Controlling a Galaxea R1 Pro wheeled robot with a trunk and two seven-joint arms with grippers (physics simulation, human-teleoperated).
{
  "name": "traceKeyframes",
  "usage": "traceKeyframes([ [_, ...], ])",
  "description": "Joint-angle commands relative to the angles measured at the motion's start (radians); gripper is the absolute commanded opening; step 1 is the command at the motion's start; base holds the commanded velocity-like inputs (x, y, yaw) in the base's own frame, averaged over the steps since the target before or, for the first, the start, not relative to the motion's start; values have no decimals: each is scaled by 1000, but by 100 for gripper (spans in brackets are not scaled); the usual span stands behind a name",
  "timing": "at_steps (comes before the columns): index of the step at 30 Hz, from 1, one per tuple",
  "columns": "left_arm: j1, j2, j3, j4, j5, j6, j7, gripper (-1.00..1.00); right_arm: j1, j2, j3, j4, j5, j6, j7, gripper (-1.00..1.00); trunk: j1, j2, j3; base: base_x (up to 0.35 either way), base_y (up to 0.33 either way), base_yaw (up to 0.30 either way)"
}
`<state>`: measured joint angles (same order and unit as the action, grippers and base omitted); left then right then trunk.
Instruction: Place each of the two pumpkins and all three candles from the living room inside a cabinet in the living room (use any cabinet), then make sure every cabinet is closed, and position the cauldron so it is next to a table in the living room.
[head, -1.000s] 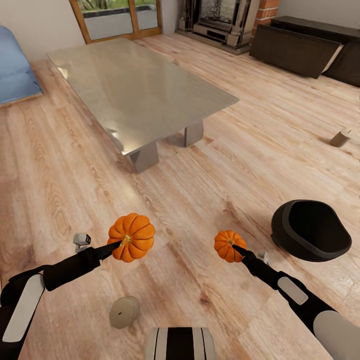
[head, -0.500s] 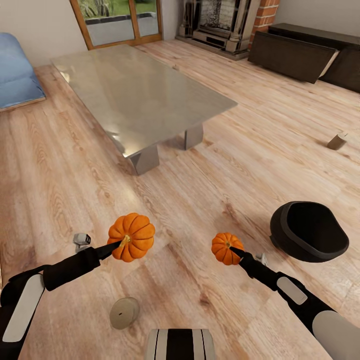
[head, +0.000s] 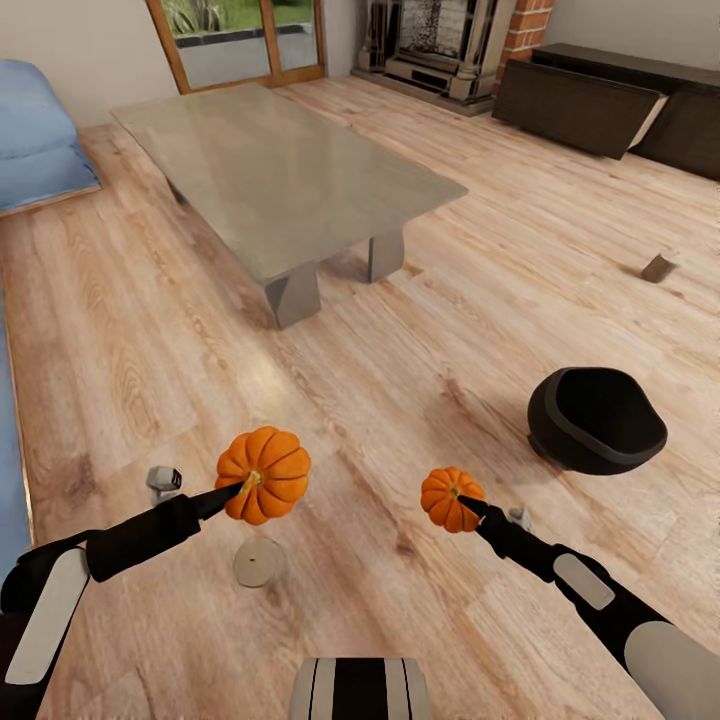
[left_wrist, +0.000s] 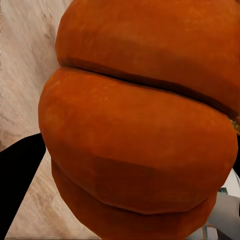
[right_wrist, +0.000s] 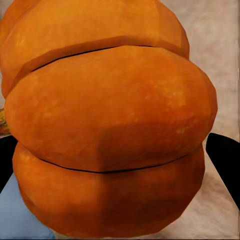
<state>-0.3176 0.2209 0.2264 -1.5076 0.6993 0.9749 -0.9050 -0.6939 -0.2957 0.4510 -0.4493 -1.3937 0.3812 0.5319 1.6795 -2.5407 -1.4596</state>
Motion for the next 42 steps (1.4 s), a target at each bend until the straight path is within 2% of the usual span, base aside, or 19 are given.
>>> traceKeyframes([
  [1,-1,0,1,0,8,7,-3,-100,-1,-1,3,0,-12,5,2,-100,-1,0,-1,-107,0,0],
  [5,-1,0,1,0,10,7,-4,-100,-1,0,5,0,-11,7,2,-100,-1,0,-1,-37,0,0],
  [21,-1,1,2,0,8,8,-3,-100,-1,-1,9,0,-10,7,2,-100,-8,3,61,-1,0,0],
  [35,-1,5,3,0,12,11,-6,-100,-1,13,16,-3,-4,-4,2,-100,-14,7,115,0,0,0],
  [42,-1,6,2,0,11,12,-6,-100,2,12,16,-75,3,-8,9,-100,-17,8,143,0,0,0],
])
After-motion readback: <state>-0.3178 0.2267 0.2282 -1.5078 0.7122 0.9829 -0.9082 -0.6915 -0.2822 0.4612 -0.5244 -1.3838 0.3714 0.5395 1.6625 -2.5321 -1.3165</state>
